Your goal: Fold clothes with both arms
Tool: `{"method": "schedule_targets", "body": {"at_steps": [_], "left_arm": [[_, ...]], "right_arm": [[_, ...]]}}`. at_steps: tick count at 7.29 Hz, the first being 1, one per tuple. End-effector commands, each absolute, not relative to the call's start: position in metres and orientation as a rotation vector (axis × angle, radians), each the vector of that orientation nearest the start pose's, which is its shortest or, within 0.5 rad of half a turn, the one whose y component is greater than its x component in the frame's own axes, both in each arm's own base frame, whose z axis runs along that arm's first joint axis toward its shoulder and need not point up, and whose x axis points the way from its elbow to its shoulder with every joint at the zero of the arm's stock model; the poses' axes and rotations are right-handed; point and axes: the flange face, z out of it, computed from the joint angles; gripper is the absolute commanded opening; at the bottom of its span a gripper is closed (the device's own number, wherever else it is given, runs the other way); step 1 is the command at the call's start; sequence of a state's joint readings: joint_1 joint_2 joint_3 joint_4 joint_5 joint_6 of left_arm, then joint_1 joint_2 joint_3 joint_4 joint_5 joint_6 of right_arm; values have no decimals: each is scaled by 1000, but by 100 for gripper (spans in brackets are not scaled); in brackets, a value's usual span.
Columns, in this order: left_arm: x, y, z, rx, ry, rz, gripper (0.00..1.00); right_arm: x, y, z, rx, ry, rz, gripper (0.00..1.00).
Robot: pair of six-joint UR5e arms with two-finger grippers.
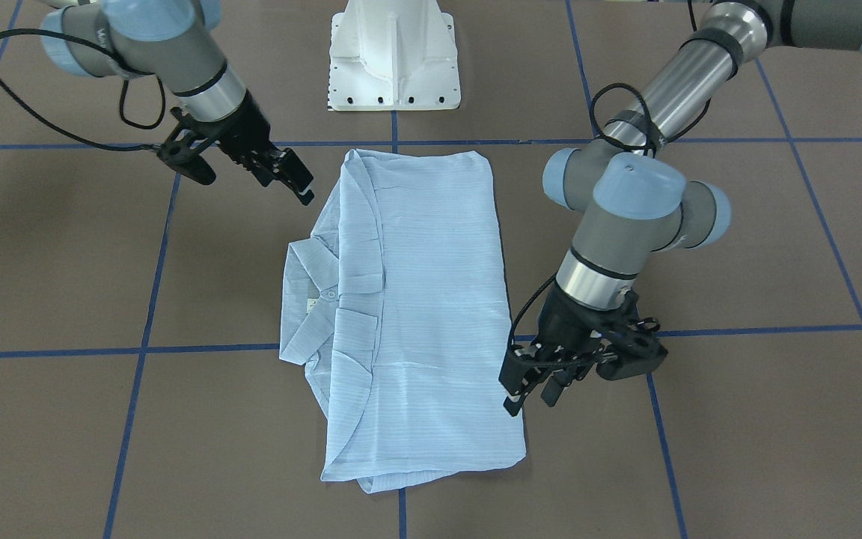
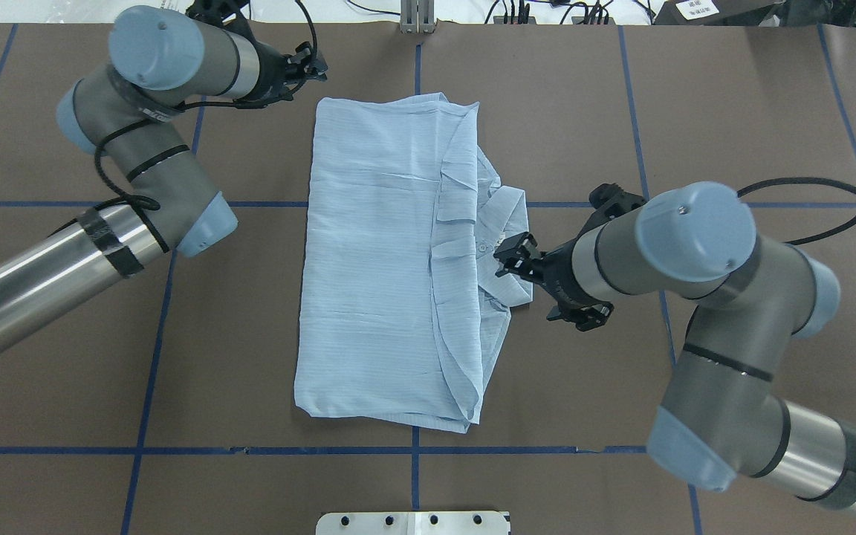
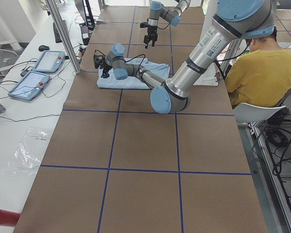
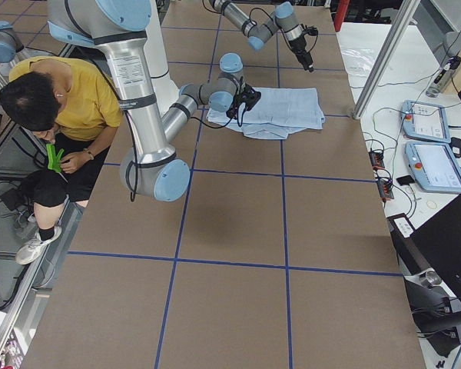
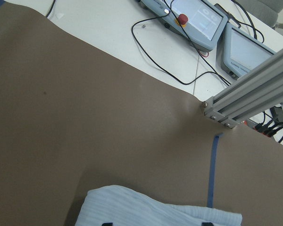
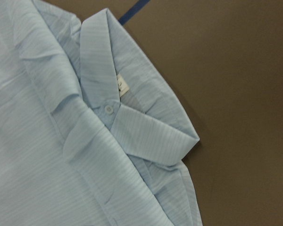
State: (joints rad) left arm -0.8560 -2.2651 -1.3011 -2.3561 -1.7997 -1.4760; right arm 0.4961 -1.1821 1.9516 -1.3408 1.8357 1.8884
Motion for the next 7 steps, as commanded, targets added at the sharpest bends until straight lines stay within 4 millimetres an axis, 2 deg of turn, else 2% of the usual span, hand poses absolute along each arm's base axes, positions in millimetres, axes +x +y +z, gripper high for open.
{"method": "schedule_targets", "body": {"at_steps": [1, 2, 3, 4, 5, 7], "left_arm": [[337, -621, 288, 422, 1180, -408, 69], [312, -608, 294, 425, 1180, -377, 69], [310, -606, 293, 421, 1179, -378, 70], [310, -605, 294, 420, 1178, -379, 70], [311, -605, 295, 417, 1177, -379, 70], [312, -605, 295, 412, 1176, -383, 70]], "right_arm": [[-531, -322, 219, -11, -889, 410, 100], [-559, -314, 211, 46, -826, 257, 100], [-582, -304, 203, 113, -760, 91, 100], [-604, -296, 208, 186, -707, -12, 100], [-614, -287, 217, 238, -667, -112, 100], [-614, -285, 224, 266, -602, -239, 100]]}}
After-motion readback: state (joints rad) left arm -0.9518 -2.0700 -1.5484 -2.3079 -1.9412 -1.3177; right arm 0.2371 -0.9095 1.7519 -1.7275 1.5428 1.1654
